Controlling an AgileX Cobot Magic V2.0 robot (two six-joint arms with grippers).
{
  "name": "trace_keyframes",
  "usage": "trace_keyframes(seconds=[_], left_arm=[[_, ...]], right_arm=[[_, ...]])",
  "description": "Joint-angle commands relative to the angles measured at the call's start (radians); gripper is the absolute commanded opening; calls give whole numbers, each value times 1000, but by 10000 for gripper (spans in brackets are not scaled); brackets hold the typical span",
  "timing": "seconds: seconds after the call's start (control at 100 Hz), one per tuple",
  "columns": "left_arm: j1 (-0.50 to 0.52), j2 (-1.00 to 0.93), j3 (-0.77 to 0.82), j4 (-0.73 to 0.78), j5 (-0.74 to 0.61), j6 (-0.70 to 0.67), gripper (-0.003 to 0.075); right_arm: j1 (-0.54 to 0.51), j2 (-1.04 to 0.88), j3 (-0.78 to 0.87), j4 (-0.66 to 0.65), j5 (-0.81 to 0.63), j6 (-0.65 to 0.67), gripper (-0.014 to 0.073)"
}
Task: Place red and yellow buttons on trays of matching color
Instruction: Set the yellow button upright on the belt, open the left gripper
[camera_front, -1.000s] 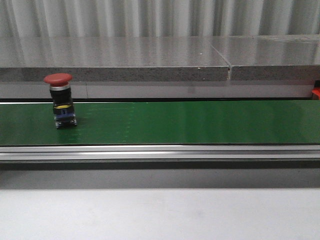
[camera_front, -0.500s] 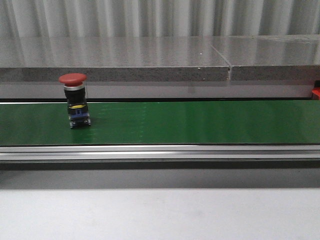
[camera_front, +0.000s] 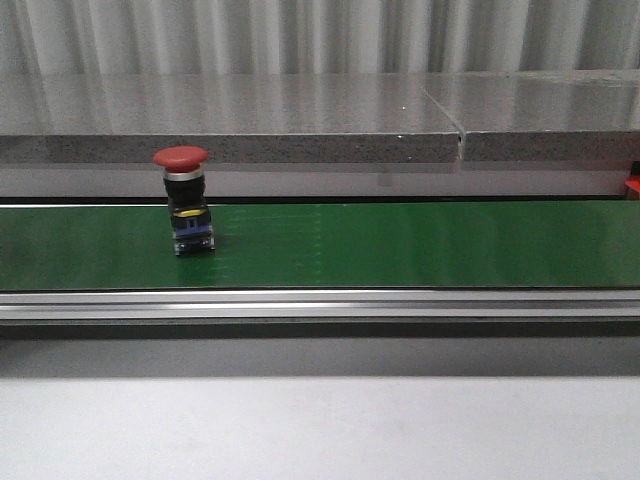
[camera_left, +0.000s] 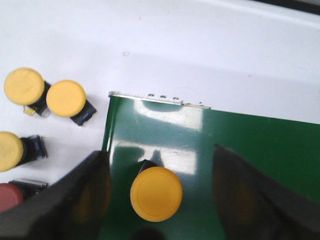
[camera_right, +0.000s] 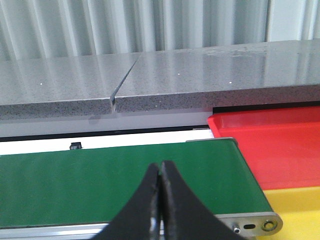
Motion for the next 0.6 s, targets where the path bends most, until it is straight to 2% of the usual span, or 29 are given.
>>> trace_keyframes(seconds=[0.0, 0.09, 0.11, 0.22, 0.59], left_arm=[[-32, -88, -8, -15, -61, 30, 221], [-71, -146, 36, -15, -101, 33, 1], [-80, -160, 48, -15, -112, 36, -24], [-137, -230, 119, -15, -163, 90, -21], [-330, -465, 383, -17, -322, 115, -21]], right_arm=[[-4, -12, -17, -2, -78, -3, -69], [-4, -12, -17, -2, -78, -3, -69], [-4, -12, -17, -2, -78, -3, -69], [-4, -12, -17, -2, -78, -3, -69], [-4, -12, -17, -2, -78, -3, -69]])
